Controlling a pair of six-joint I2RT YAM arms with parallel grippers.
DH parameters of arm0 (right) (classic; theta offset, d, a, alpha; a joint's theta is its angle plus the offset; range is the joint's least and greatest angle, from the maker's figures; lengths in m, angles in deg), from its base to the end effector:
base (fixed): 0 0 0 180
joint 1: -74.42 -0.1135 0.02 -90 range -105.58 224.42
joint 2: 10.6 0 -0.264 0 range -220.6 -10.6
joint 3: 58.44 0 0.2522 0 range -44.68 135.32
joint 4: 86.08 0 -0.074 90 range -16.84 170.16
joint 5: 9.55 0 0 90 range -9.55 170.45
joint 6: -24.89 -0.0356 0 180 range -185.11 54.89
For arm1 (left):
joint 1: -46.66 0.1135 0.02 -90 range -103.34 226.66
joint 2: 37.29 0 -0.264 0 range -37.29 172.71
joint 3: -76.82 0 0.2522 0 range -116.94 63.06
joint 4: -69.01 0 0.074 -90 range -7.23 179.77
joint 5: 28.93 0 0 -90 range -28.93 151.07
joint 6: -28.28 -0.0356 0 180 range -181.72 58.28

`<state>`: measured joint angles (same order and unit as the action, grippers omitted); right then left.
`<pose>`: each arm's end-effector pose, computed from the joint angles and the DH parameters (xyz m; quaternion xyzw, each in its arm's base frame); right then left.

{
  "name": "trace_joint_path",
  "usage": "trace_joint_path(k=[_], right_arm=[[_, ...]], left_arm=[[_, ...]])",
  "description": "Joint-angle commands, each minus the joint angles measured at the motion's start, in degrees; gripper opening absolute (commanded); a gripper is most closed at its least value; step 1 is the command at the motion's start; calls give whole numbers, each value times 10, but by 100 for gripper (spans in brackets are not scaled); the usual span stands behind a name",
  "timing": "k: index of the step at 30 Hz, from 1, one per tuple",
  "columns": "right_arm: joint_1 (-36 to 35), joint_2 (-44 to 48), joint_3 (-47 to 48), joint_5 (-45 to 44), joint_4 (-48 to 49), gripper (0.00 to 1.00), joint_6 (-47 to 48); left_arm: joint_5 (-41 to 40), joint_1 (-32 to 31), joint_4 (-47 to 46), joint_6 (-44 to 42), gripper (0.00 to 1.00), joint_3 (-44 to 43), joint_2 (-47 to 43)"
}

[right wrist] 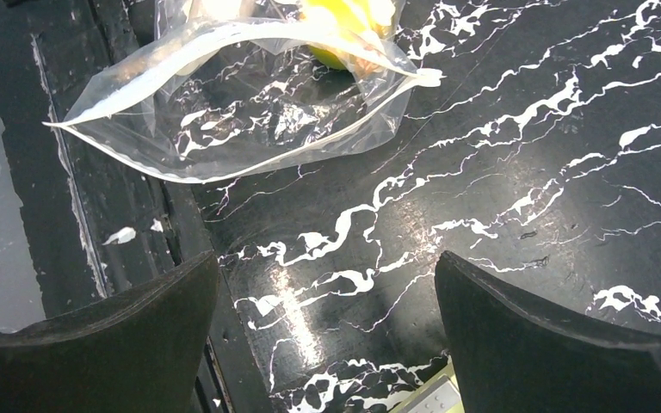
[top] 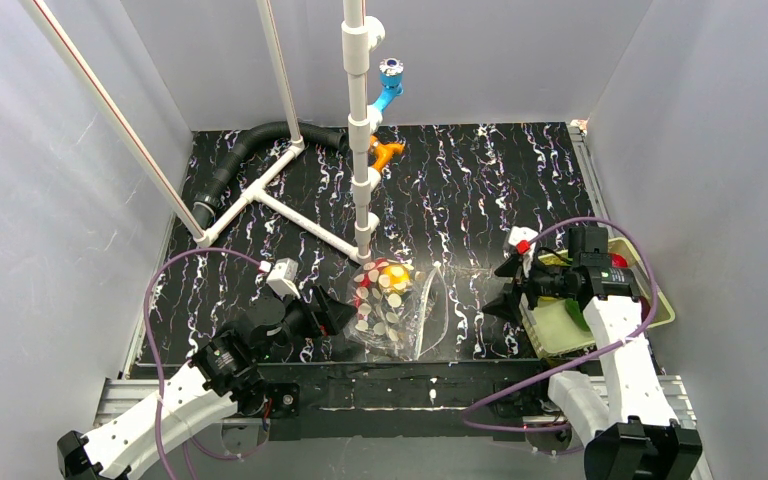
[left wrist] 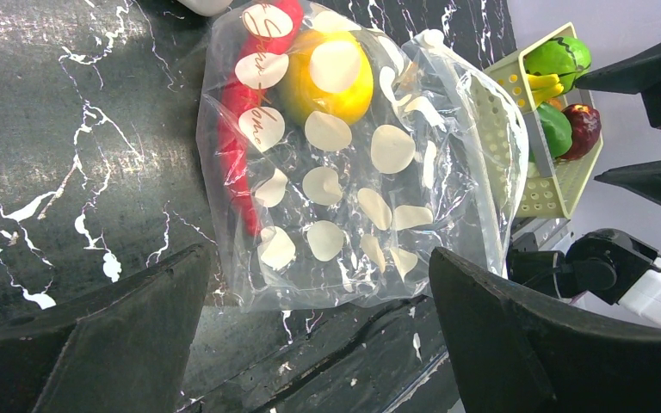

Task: Open the zip-top bag and remove the fake food
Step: Pick up the fake fruit from the zipper food storage bag.

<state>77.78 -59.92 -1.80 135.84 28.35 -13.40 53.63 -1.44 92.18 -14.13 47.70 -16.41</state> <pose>0.1491 0.0206 0.2657 -0.4648 0.7249 0.2844 0.4214 0.0893 -0.0926 0.2156 -0.0360 0.7915 -0.4162 0.4462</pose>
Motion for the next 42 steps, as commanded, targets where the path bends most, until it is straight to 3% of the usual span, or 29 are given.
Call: trace_joint_path(k=[1, 10, 42], right_arm=[[-31, 4, -6, -28, 34, 99, -20], [-75, 5, -17, -60, 51, 99, -31], [-129, -9, -19, -73, 45, 100, 5]], left_arm=[[-1, 3, -4, -1, 98, 3, -1], [-2, 3, -2, -1, 98, 5, -3], [1, 3, -16, -5, 98, 4, 19]])
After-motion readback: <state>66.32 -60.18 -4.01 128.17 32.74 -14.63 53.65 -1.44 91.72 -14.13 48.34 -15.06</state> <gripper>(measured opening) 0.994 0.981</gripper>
